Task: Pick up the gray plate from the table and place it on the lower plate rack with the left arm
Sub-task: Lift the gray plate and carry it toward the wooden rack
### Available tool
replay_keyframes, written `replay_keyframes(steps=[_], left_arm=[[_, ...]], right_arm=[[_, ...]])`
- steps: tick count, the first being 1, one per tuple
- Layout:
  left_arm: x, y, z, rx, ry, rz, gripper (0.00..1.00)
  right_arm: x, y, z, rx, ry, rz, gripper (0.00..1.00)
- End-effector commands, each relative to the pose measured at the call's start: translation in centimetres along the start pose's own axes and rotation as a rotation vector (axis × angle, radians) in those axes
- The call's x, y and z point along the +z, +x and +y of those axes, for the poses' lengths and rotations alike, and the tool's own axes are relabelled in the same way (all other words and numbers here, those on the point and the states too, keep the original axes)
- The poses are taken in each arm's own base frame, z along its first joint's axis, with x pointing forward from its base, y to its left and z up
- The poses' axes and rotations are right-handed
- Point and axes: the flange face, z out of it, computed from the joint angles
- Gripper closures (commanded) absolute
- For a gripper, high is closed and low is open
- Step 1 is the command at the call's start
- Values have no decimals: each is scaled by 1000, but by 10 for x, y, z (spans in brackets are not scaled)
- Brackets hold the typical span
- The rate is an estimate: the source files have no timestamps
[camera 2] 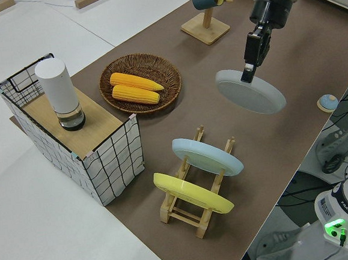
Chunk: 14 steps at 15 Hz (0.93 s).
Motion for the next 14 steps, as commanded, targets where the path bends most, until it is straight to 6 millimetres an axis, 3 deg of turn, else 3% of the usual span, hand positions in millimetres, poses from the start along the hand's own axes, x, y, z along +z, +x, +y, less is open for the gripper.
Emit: replay_keyframes(steps=[1, 8, 14], left_arm=[[4, 0, 1, -46, 74, -18, 1000], [25, 8, 22, -107, 166, -36, 1000], [44, 19, 66, -199, 252, -45, 1000]], right_arm=[[-1, 0, -1, 3, 4, -3, 17], [-1, 0, -1, 3, 4, -3, 17], [-1, 0, -1, 3, 4, -3, 17]])
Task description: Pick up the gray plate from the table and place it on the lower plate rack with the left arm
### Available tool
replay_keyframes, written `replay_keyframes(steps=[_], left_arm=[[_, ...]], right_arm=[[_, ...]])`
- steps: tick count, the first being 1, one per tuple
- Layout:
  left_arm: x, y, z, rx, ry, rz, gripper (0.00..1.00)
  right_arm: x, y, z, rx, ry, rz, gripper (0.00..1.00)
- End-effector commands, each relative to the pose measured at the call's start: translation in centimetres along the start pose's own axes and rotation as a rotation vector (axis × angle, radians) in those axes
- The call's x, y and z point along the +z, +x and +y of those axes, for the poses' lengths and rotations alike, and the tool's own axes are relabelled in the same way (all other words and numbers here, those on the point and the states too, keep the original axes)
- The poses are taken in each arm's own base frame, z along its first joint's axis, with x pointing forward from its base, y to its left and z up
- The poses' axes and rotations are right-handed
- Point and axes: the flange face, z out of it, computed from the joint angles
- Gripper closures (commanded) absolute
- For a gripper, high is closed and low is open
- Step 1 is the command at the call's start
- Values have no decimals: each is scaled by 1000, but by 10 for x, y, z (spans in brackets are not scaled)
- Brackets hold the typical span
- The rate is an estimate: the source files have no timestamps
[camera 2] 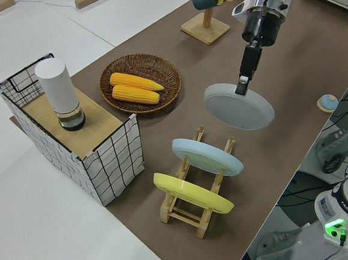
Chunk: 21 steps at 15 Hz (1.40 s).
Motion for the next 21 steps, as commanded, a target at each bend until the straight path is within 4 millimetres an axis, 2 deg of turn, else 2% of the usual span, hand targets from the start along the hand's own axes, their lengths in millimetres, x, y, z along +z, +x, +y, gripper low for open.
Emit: replay_keyframes(steps=[1, 4, 21], left_arm=[[7, 1, 34, -75, 96, -7, 1000], [17, 1, 50, -91, 160, -4, 1000], [44, 8, 86, -109, 188, -23, 1000]], right_arm=[[-1, 0, -1, 3, 4, -3, 17], [-1, 0, -1, 3, 4, -3, 17], [-1, 0, -1, 3, 4, -3, 17]])
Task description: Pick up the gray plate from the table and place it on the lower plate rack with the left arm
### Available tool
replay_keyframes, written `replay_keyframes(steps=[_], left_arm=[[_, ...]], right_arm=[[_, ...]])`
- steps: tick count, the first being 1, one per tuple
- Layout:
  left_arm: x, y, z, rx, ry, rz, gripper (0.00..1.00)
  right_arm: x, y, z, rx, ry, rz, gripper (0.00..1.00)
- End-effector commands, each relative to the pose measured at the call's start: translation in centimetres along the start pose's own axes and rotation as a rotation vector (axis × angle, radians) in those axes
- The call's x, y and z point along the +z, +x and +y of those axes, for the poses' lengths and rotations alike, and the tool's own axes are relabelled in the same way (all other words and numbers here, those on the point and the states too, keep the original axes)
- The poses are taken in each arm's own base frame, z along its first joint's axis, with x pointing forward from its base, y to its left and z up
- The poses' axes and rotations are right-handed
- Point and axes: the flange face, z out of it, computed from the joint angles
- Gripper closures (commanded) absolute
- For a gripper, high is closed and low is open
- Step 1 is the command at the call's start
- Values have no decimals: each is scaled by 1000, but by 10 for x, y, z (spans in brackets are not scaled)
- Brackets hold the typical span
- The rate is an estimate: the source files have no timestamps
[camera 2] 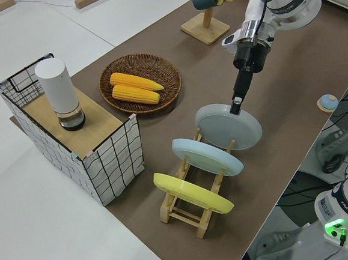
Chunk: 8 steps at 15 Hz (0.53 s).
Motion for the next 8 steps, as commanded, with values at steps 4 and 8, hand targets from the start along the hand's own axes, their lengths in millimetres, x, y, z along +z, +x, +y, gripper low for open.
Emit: replay_keyframes(steps=[4, 8], left_arm=[[4, -2, 15, 12, 21, 3, 1000], [5, -2, 15, 16, 23, 0, 872]], right_arm=[[-1, 0, -1, 3, 4, -3, 17], [-1, 0, -1, 3, 4, -3, 17]])
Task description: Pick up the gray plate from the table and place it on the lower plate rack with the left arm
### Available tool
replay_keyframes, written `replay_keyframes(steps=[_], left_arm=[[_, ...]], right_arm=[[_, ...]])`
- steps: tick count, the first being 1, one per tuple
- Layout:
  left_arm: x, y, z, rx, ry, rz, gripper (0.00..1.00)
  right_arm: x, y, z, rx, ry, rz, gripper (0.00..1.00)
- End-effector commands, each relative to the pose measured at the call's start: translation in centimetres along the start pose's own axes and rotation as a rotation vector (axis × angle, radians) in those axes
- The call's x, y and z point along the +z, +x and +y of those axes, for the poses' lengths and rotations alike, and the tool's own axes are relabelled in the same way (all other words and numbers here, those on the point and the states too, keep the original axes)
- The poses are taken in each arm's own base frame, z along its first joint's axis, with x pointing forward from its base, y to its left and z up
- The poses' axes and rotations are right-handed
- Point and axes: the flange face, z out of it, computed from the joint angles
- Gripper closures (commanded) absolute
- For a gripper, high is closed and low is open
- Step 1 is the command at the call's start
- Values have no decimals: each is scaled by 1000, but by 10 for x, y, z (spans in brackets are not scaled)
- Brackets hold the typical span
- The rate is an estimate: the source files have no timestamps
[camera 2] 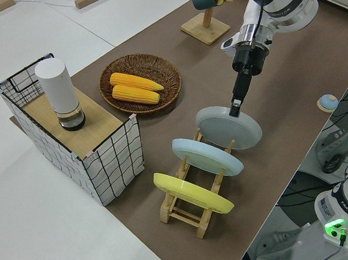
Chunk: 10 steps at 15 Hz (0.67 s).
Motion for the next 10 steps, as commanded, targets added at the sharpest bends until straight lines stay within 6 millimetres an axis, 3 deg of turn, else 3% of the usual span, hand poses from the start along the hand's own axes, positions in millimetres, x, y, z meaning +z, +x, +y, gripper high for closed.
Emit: replay_keyframes(steps=[1, 4, 5, 6, 7, 10], left_arm=[[1, -3, 7, -1, 18, 8, 728], [3, -2, 10, 7, 24, 3, 568], [2, -3, 10, 8, 24, 4, 456], [2, -3, 10, 6, 24, 4, 121], [2, -2, 9, 6, 27, 5, 4], [-1, -1, 5, -6, 24, 11, 2]], right_arm=[[-1, 0, -1, 3, 4, -3, 17], [-1, 0, -1, 3, 4, -3, 17], [-1, 0, -1, 3, 4, -3, 17], [-1, 0, -1, 3, 4, -3, 17], [-1, 0, -1, 3, 3, -3, 17], [-1, 0, -1, 3, 4, -3, 17]])
